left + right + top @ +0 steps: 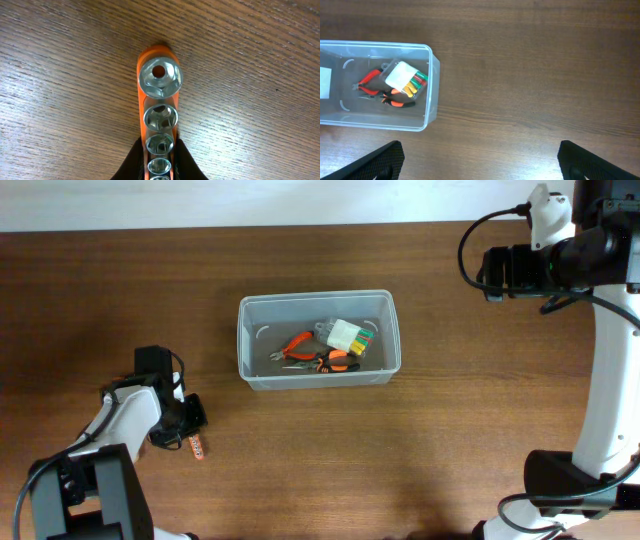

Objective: Pack container
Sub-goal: 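Lift the socket rail with the left gripper and lower it into the container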

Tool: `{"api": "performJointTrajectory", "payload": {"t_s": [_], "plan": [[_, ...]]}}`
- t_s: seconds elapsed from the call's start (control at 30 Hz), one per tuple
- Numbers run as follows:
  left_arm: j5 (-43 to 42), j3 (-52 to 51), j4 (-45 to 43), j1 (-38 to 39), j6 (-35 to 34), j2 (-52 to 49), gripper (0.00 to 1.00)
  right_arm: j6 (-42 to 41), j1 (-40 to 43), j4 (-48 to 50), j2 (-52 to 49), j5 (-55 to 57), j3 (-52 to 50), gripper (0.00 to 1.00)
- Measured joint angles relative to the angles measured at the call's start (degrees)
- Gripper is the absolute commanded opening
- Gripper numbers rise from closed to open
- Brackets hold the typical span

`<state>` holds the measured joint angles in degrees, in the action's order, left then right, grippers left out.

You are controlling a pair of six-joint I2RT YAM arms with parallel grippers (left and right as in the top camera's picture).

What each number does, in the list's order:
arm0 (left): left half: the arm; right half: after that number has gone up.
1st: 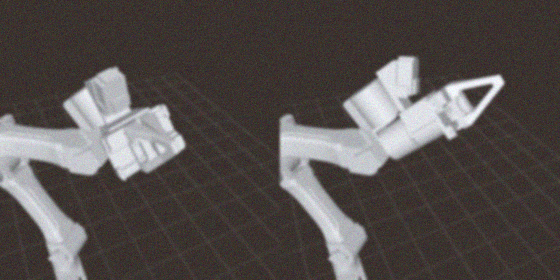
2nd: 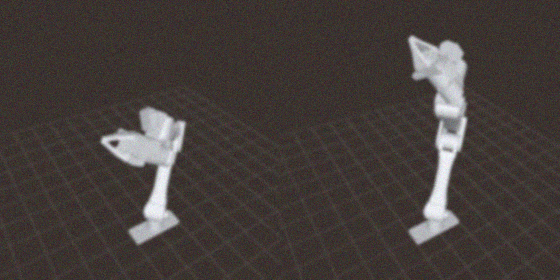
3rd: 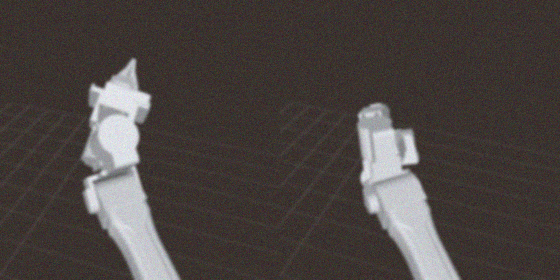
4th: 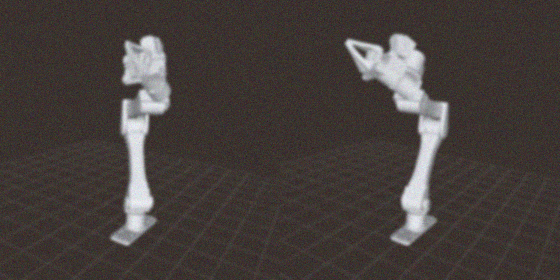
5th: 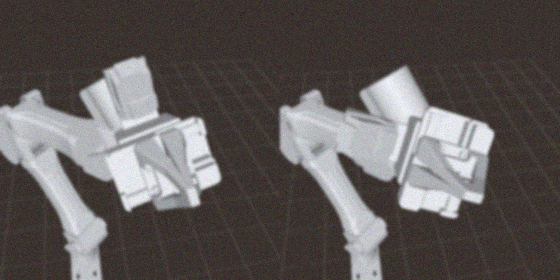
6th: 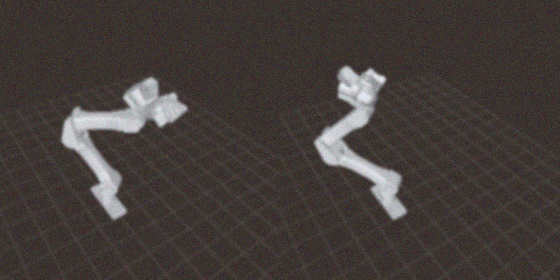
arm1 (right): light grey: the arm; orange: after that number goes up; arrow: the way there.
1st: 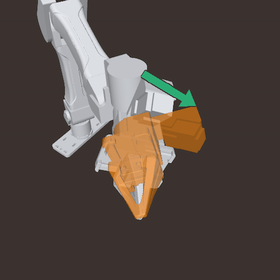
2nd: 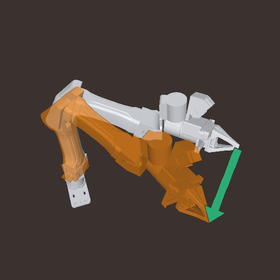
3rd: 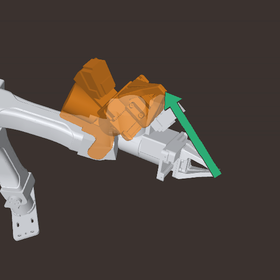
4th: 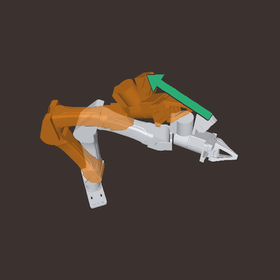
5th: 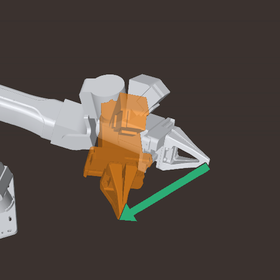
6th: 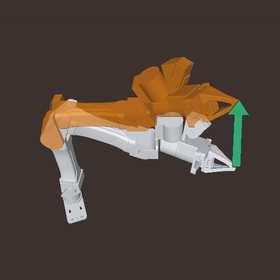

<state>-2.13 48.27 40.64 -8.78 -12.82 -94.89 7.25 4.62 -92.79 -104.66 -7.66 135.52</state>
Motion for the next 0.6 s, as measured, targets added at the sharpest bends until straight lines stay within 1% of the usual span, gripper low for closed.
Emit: {"api": "performJointTrajectory", "payload": {"t_s": [0.2,0.33,0.47,0.53,0.6], "plan": [[-0.46,1.27,1.62,0.0,0.0,-0.72,0.02,0.02,0.0,0.0,0.0,0.0,0.0,0.99],[-2.21,4.04,6.4,0.35,0.33,-1.18,0.02,0.02,0.0,0.0,-0.07,0.0,0.0,0.99],[-2.49,11.8,11.72,2.32,2.91,0.63,0.02,0.0,0.0,0.0,-0.09,0.0,0.0,0.99],[-2.45,17.73,13.99,4.35,6.08,2.91,0.02,0.0,0.0,0.0,-0.09,0.0,0.0,0.99],[-2.56,23.54,14.38,6.86,9.57,5.49,0.02,0.0,0.0,0.0,-0.09,0.0,0.0,0.99]]}}
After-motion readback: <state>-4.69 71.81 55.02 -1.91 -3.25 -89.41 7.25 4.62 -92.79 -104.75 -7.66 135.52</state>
